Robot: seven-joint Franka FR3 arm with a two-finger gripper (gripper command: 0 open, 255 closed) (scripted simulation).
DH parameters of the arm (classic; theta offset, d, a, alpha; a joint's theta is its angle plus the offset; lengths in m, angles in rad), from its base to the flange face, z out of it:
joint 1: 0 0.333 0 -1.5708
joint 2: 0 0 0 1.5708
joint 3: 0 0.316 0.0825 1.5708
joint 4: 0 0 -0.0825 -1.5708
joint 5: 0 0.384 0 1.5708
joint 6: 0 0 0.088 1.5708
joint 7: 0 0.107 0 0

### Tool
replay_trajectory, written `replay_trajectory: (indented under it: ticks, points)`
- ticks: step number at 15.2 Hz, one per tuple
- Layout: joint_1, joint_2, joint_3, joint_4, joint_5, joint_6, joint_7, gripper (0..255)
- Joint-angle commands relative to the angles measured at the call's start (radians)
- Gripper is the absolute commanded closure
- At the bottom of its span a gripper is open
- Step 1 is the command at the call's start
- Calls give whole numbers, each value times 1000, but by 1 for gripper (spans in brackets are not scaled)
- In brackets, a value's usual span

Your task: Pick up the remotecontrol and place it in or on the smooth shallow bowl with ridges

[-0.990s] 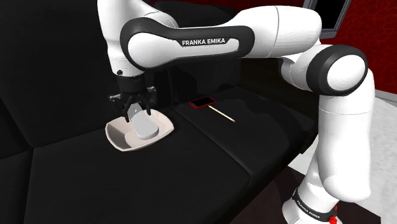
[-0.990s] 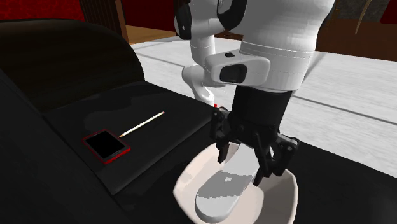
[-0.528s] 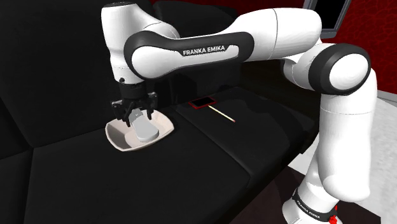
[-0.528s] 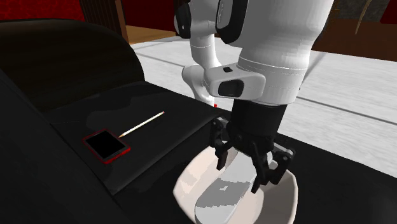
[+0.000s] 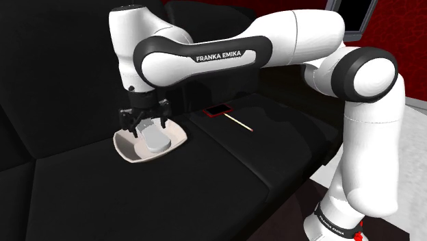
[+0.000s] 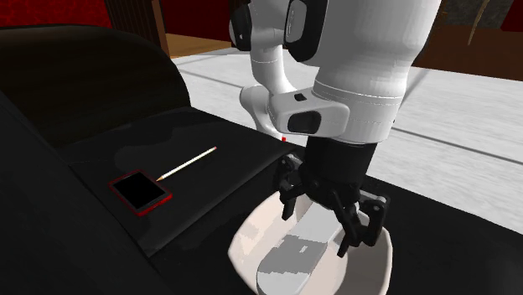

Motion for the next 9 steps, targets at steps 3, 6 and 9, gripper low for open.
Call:
replay_trajectory:
  ticks: [3, 6, 9]
  points:
    - [0, 1, 0, 1, 0, -1, 0, 0]
    - [20, 8, 5, 111, -2, -105, -6, 0]
    - [27, 13, 6, 144, -4, -134, -7, 0]
